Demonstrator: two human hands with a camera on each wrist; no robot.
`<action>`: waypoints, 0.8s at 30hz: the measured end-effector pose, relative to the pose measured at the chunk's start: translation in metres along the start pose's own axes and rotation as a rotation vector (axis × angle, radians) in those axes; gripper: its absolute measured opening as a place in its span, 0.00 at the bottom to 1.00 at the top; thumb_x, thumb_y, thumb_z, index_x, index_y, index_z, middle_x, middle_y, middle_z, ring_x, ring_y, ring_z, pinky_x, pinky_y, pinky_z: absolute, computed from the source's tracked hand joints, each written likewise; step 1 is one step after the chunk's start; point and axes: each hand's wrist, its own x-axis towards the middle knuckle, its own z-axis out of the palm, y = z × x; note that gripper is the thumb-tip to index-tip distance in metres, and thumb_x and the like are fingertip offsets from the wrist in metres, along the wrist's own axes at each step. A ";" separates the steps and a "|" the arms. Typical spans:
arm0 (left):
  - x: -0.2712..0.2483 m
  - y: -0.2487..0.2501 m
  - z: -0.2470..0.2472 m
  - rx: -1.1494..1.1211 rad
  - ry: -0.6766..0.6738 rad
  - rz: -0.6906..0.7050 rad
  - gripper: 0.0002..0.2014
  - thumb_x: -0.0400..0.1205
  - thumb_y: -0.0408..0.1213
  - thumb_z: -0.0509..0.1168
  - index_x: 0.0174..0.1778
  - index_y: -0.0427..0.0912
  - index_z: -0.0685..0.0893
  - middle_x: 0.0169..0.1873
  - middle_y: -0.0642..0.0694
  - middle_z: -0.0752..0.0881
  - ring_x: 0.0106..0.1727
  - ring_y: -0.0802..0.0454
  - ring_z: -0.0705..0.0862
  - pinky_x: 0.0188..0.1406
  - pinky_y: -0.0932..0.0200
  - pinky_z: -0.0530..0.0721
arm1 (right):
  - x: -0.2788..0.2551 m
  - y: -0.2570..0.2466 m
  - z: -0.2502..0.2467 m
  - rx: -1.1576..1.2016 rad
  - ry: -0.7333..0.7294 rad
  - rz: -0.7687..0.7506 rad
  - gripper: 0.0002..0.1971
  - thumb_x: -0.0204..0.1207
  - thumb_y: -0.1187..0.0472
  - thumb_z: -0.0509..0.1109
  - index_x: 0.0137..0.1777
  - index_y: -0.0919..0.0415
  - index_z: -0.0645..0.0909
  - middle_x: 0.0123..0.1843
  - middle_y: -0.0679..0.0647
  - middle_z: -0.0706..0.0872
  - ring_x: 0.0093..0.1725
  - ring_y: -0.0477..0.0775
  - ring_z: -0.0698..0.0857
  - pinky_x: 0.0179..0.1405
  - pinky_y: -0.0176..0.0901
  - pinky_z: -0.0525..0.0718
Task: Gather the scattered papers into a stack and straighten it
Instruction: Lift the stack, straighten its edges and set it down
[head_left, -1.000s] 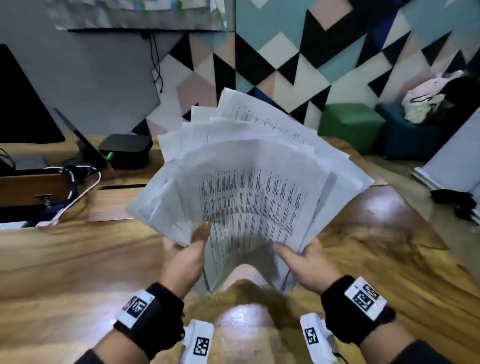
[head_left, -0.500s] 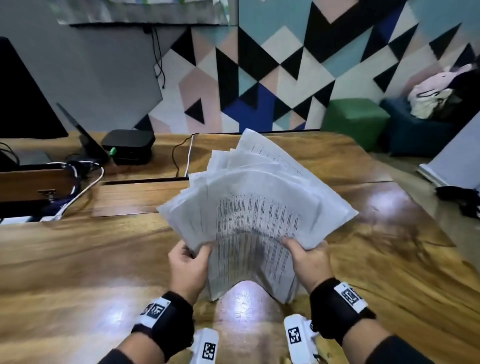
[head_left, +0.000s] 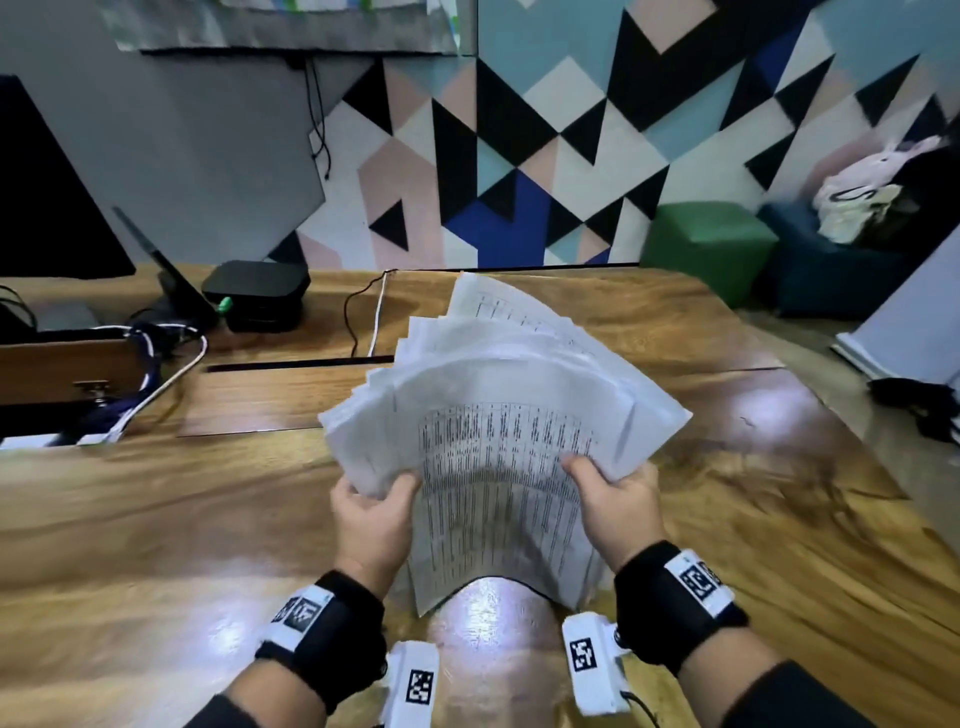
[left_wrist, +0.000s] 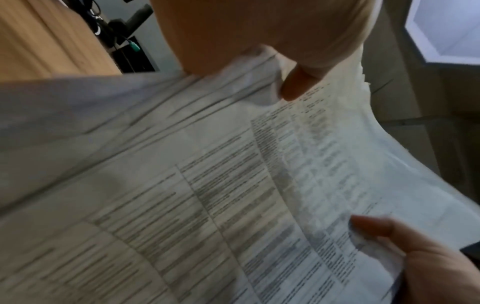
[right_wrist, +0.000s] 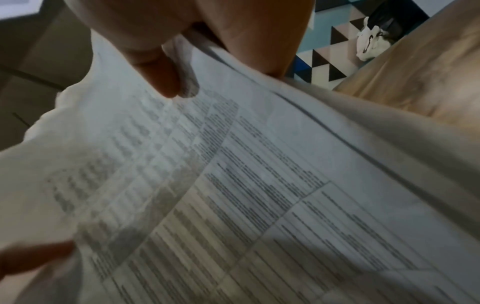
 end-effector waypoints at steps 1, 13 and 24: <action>0.001 0.005 -0.001 -0.028 0.000 0.015 0.16 0.76 0.11 0.65 0.37 0.39 0.83 0.23 0.63 0.89 0.27 0.72 0.86 0.32 0.75 0.83 | 0.002 -0.005 -0.001 0.000 0.003 -0.006 0.07 0.71 0.79 0.73 0.48 0.72 0.86 0.28 0.35 0.90 0.31 0.31 0.87 0.33 0.21 0.81; 0.006 0.005 -0.005 -0.078 -0.031 0.005 0.11 0.71 0.15 0.69 0.38 0.35 0.85 0.25 0.59 0.90 0.29 0.67 0.87 0.33 0.70 0.85 | -0.001 -0.010 0.000 -0.038 -0.063 0.026 0.13 0.68 0.82 0.70 0.41 0.64 0.85 0.30 0.38 0.90 0.32 0.34 0.87 0.36 0.25 0.84; -0.003 0.006 -0.024 -0.038 -0.171 -0.050 0.15 0.62 0.33 0.72 0.43 0.34 0.83 0.28 0.53 0.90 0.33 0.61 0.87 0.39 0.57 0.84 | 0.003 -0.017 -0.014 -0.095 -0.183 0.001 0.17 0.70 0.82 0.69 0.31 0.60 0.83 0.27 0.45 0.87 0.30 0.41 0.83 0.34 0.35 0.81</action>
